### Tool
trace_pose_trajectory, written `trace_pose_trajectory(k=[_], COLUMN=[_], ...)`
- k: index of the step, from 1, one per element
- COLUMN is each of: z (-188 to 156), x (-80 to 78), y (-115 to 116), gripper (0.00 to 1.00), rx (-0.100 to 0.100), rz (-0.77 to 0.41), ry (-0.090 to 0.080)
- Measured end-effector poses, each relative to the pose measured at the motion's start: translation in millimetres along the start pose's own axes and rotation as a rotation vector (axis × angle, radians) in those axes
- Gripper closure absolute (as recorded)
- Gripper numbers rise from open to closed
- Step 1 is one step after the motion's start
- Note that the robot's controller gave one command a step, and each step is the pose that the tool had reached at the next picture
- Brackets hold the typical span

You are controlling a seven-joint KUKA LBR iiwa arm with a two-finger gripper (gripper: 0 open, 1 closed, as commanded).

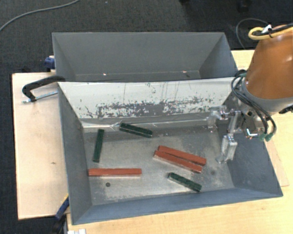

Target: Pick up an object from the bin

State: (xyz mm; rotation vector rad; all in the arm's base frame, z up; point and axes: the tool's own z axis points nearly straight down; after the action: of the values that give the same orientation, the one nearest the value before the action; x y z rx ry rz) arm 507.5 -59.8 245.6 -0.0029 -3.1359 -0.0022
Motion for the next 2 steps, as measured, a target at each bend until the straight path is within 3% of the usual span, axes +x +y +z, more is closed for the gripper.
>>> trace_pose_trajectory(k=[1,2], z=[179.4,174.6], x=[-13.6,-15.4], y=[-15.0,-14.7], gripper=[0.0,1.0], rx=[0.0,0.001], rz=[-0.077,-0.079], ry=[0.0,-0.008])
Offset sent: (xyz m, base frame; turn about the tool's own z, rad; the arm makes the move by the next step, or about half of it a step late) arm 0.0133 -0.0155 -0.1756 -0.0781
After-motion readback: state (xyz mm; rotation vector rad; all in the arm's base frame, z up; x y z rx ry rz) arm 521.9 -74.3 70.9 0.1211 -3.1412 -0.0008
